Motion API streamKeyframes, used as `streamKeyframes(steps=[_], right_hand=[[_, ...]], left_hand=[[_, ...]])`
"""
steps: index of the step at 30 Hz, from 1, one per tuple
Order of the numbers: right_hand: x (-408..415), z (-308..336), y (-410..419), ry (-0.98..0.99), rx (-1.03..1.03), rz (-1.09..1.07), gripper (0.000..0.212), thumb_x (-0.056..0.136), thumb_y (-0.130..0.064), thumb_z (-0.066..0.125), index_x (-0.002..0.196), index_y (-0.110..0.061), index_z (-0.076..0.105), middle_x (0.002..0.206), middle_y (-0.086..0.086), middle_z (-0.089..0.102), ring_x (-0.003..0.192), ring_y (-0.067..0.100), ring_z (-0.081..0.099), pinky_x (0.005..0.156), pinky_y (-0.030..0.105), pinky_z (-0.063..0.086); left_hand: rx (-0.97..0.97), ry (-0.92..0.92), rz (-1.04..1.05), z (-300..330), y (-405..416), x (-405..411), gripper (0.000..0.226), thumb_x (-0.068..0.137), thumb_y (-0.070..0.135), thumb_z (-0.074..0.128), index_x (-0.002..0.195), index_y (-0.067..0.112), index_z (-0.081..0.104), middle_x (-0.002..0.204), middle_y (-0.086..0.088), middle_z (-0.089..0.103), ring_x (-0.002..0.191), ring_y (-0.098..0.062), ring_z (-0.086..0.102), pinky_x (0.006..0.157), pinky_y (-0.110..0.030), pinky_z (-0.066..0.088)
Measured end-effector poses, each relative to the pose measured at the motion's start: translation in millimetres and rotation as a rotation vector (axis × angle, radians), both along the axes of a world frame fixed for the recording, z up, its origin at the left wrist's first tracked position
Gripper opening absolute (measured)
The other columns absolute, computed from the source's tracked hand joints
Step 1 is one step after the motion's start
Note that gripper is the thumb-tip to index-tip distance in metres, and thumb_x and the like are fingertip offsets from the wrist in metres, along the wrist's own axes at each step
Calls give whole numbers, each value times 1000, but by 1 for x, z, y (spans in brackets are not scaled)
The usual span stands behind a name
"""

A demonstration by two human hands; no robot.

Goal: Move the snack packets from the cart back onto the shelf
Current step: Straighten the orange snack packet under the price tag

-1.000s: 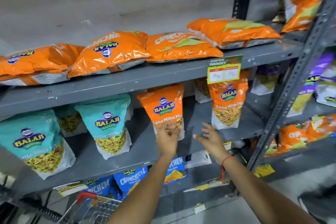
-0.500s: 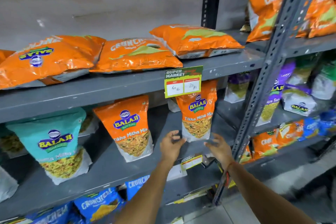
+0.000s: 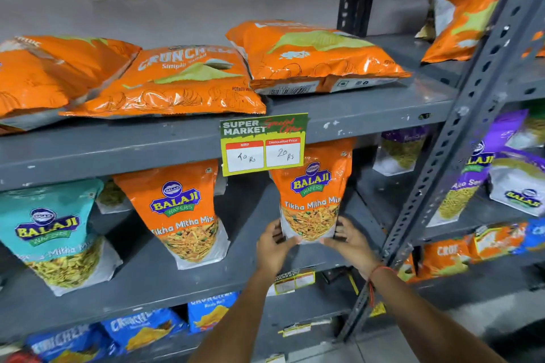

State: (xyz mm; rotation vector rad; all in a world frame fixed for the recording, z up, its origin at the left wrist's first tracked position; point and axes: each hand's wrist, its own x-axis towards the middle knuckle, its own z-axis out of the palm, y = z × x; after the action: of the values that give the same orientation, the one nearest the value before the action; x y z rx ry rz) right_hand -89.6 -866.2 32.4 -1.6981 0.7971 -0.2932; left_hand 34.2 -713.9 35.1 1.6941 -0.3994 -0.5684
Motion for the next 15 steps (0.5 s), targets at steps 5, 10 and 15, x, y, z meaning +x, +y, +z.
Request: streamKeyframes(steps=[5,10,15], right_hand=[[0,-4,-1,18,-29,-5,66,69,-28,79,127,-22,50,119,6,65,113,22,58,90,32,45],[1,2,18,-27,-2,-112,107,61,-31,85,146,-21,21,133,7,50,120,26,52,102,46,45],[3,9,78,-207,13,-378,80,60,-27,86,125,-21,38,119,7,54,106,26,58,83,33,52]], left_hand=[[6,14,20,0,5,-2,54,72,14,81,121,10,60,117,-11,70,107,-23,66,97,-37,53],[-15,47,52,13,13,-11,59,69,16,83,122,11,58,119,-8,67,111,-23,63,103,-43,50],[-78,90,207,35,43,-20,61,71,11,81,127,6,55,121,-14,61,114,-27,59,99,-35,48]])
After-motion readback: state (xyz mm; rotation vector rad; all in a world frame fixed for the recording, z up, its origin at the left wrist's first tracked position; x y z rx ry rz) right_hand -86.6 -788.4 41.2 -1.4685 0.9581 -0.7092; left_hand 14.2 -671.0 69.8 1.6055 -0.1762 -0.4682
